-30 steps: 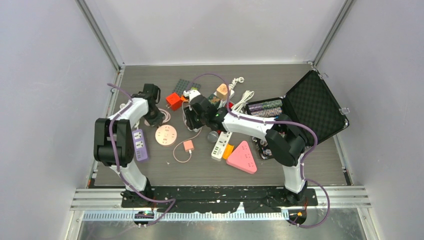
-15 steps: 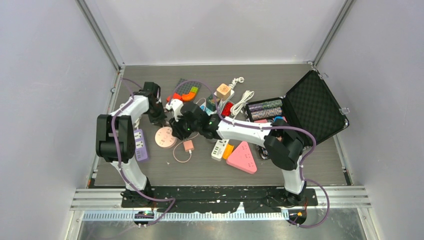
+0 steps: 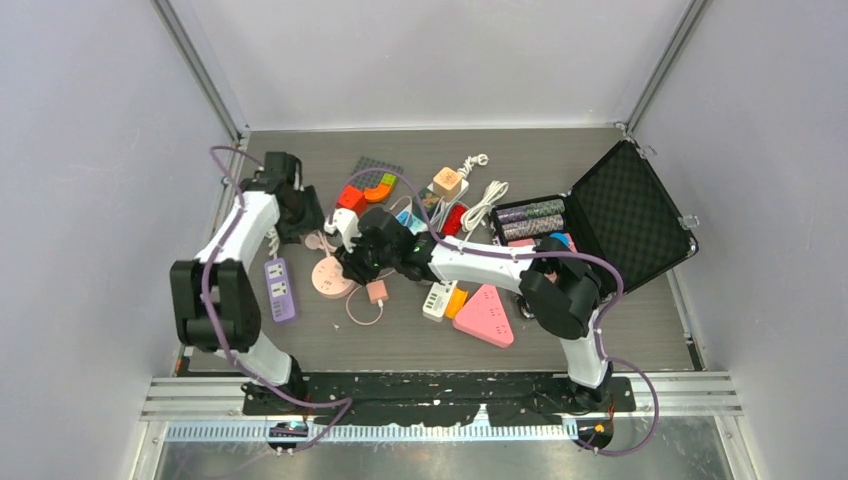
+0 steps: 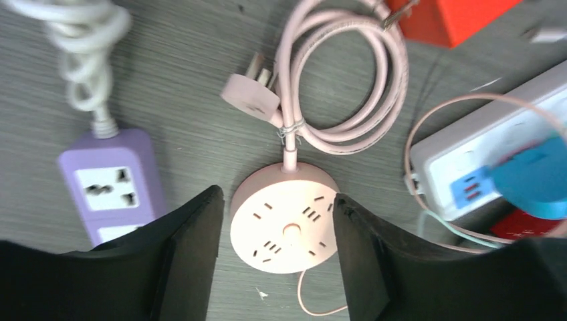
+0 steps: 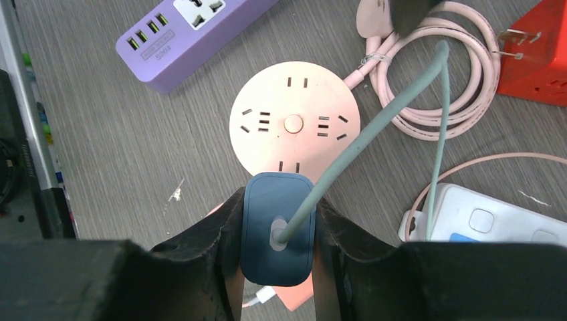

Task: Insert the plug
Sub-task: Adjust the socket at the center of the board, then insert the plug into the socket.

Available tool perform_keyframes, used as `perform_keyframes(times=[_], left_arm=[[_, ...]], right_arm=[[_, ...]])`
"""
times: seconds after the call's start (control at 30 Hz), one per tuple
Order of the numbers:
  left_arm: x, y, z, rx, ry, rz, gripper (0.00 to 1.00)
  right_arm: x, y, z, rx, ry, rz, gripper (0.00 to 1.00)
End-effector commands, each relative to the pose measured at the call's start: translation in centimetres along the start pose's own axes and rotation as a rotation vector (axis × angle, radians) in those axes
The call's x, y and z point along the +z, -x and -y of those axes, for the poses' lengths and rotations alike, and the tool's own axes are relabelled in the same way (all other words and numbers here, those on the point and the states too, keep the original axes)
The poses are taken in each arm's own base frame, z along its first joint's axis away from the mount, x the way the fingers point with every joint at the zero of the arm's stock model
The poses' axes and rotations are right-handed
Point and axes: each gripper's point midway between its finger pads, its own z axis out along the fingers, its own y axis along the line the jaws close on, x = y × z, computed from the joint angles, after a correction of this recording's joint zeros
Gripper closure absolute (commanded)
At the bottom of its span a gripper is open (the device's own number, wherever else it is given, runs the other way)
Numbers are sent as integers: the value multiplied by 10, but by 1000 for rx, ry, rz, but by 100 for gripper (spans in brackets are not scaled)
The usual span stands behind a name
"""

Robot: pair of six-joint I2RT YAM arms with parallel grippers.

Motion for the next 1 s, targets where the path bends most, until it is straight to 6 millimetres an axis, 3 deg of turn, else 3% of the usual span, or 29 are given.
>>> perform_keyframes(times=[0.0,0.03,0.13,0.17,0.2,0.23,0.33,0.63,0.97], left_arm=[[-66,34,-18,-161,-25,177,42],[-75,34,-21,-181,-32,197,42],[-100,33,-25,-190,-50,262,42],[-107,31,-26,-190,-53,273,42],[-112,28,-27,-192,-57,284,42],[-118,26,-28,-196,-59,294,41],[-128,15,-26,-202,-96,301,41],[-144,-7,-26,-197,-137,305,40],[-142,-13,-30,-180,-120,286,40]], right_arm=[[9,30,-5,-138,62,96,95],[10,37,-3,-150,75,110,95],[24,28,4,-164,93,66,95],[25,38,6,-169,92,83,95],[32,30,9,-161,90,60,95],[34,39,10,-164,89,73,95],[50,30,14,-149,96,42,95],[72,8,29,-150,102,-34,95],[80,0,18,-111,179,-27,95]])
